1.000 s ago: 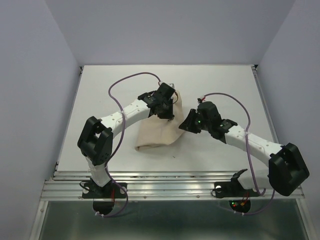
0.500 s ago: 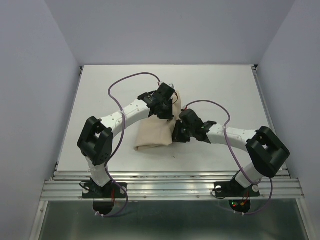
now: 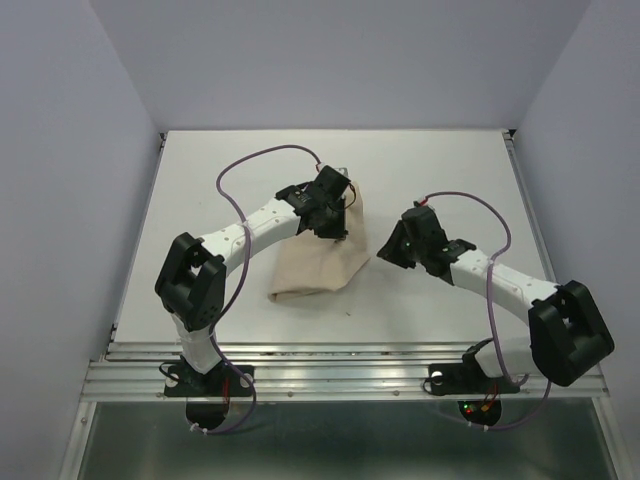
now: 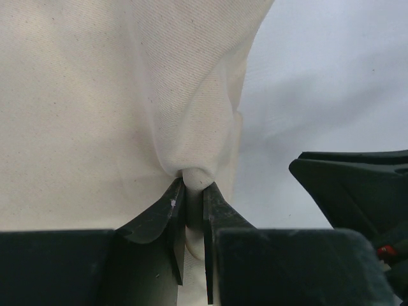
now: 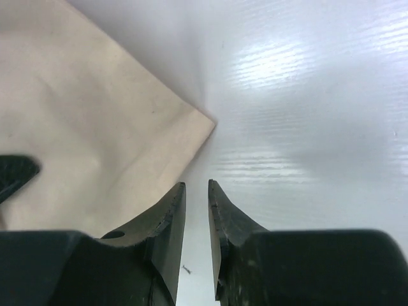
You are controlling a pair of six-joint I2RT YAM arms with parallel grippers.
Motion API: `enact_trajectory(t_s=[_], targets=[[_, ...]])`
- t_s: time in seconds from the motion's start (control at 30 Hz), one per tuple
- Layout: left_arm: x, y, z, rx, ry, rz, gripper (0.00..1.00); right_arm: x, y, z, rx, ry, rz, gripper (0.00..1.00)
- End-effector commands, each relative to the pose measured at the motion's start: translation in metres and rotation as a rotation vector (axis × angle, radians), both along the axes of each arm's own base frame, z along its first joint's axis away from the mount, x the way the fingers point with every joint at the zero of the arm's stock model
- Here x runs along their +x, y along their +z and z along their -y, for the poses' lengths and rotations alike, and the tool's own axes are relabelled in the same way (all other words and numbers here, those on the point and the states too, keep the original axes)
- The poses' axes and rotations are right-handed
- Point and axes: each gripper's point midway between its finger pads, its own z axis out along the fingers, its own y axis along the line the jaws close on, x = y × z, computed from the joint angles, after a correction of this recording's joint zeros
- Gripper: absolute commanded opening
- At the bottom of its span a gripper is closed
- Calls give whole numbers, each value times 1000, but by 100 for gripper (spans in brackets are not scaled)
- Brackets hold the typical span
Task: Prepare the surgical pack
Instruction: Pack the surgical kit at the center of the board.
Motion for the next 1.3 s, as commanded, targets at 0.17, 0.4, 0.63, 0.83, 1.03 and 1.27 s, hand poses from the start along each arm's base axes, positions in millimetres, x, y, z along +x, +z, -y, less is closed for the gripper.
enact_trajectory(t_s=[0.17, 0.4, 0.63, 0.83, 1.03, 1.27], targets=[[7, 44, 16, -117, -6, 72, 0, 49, 6, -38, 29, 76, 38, 26], [7, 49, 16, -125, -8, 81, 0, 58, -7, -109, 209, 207, 23, 23], [7, 52, 17, -132, -8, 81, 0, 67, -4, -144, 372, 271, 58, 23], [8, 58, 18, -137, -9, 91, 0, 63, 22, -165, 515, 380, 133, 23], [7, 57, 14, -129, -4, 88, 0, 53, 32, -172, 589, 446, 163, 24], [9, 62, 7, -121, 13, 114, 0, 39, 44, -176, 636, 556, 216, 20]])
